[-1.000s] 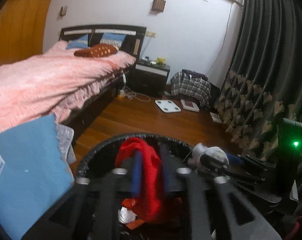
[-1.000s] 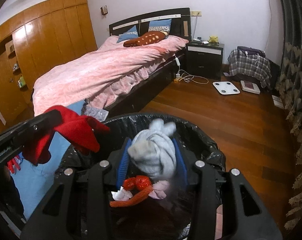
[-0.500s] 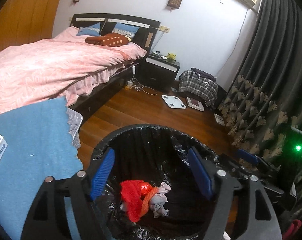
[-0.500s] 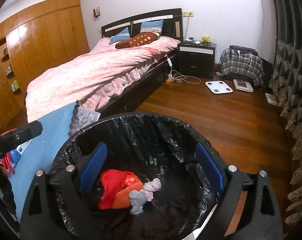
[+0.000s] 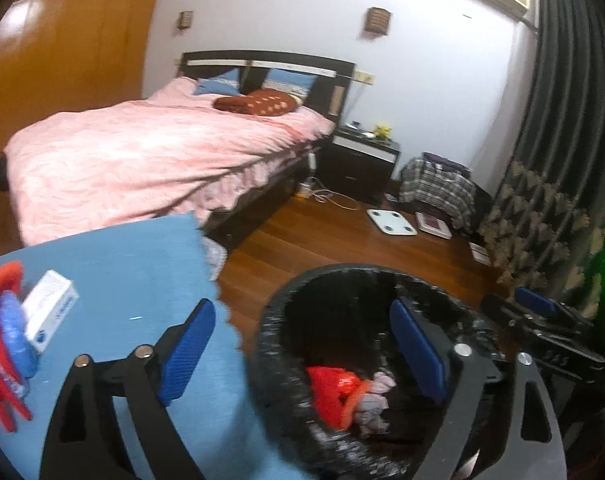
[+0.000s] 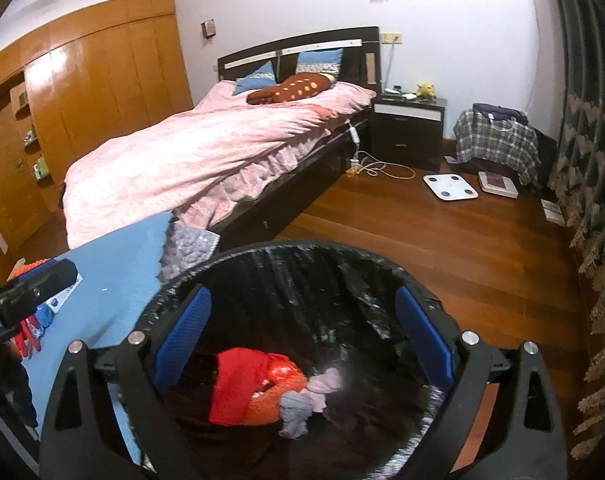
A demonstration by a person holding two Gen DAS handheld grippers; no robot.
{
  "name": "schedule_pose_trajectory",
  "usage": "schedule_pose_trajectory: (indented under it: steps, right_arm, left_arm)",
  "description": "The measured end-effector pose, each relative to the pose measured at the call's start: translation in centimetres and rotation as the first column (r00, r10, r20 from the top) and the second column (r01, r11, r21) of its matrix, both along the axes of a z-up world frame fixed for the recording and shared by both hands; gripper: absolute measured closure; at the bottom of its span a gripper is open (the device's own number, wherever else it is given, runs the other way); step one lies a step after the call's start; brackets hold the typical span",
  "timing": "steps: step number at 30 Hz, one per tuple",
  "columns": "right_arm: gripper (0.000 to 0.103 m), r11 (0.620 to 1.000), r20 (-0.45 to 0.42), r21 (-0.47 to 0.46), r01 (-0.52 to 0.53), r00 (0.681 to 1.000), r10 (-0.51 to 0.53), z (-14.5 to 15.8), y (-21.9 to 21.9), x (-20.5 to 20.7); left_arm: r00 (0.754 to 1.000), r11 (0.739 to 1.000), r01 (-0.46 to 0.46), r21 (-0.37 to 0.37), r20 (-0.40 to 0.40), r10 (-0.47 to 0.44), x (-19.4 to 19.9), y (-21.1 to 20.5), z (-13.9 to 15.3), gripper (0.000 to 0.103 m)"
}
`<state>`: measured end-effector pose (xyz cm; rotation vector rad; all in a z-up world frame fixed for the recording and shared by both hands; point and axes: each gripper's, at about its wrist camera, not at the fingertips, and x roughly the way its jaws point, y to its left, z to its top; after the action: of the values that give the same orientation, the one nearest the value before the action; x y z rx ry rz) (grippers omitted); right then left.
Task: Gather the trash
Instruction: 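Move both open tools back over the table items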
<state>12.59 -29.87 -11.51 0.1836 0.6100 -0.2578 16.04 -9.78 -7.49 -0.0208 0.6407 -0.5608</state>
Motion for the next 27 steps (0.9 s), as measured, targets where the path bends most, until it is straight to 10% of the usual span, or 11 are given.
schedule_pose_trajectory:
  steps: [17,27]
  right_arm:
    - [0.006,0.977,-0.022,-0.022,-0.211,0.977,0.210,0.6,12.1,6.5]
    - [0.006,0.939,-0.047,-0.015,-0.343,0.939,0.342,-1.4,20.4,11.2]
  left_arm:
    - [0.964,0.959,-0.265,0.098,0.057,0.261,0.8,12.4,-1.3,0.006]
    - [0.896,0.880,-0.444,0.171,0.096,0.433,0.4,21.3,-3.4,0.006]
